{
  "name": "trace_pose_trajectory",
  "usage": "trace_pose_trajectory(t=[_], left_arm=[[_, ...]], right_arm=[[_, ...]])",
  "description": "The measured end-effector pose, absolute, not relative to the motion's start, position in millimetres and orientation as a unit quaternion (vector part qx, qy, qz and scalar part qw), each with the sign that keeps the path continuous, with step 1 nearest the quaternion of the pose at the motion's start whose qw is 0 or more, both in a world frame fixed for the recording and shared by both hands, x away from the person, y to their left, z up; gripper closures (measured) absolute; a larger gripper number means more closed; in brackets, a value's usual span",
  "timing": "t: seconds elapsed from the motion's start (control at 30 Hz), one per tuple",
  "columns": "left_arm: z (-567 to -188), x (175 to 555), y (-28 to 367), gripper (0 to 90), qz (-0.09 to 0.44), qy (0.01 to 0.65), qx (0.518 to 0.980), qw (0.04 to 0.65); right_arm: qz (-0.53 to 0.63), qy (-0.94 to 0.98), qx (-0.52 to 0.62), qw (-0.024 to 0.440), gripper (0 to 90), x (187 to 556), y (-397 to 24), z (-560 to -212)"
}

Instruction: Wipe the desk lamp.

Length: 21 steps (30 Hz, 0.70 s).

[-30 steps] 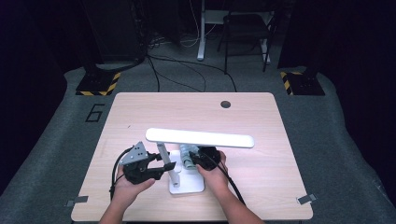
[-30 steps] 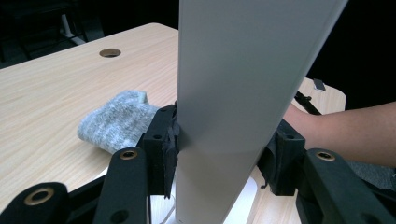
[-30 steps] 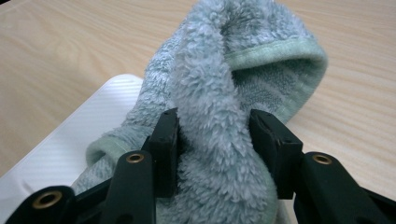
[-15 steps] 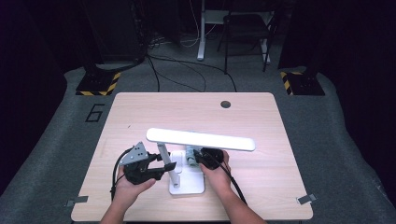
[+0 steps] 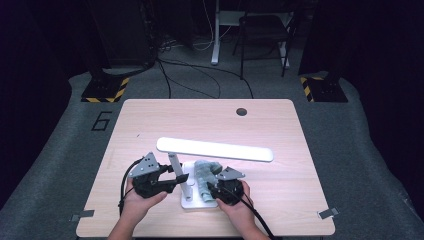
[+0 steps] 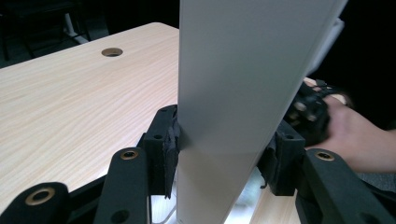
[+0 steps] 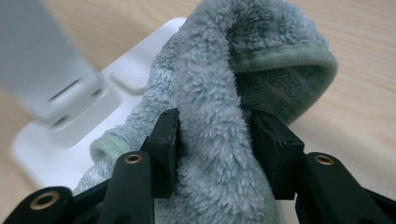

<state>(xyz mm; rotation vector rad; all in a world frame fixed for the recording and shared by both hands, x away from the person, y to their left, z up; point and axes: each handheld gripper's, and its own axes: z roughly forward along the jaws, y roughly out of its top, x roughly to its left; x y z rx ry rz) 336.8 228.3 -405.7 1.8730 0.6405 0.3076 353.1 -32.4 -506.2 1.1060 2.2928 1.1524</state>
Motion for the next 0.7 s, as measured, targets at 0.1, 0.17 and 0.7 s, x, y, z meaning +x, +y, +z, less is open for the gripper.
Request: trace_pose_trajectory(t=[0.1, 0.17, 0.7], left_arm=[[-405.0, 337.3, 229.3, 52.9, 0.117, 0.264, 0.790, 0.541], [-404.7, 337.3, 229.9, 52.4, 0.111, 0.259, 0.792, 0.542], [-405.2, 343.2, 240.0, 44.4, 0.094, 0.252, 0.782, 0.562]], right_arm=[[0.409, 0.811, 0.379, 0.174, 53.8, 339.9, -33.0, -506.4], [0.408, 0.815, 0.365, 0.193, 54.1, 334.7, -31.9, -508.6], [0.416, 0.811, 0.368, 0.185, 54.6, 349.6, -29.3, -512.2]])
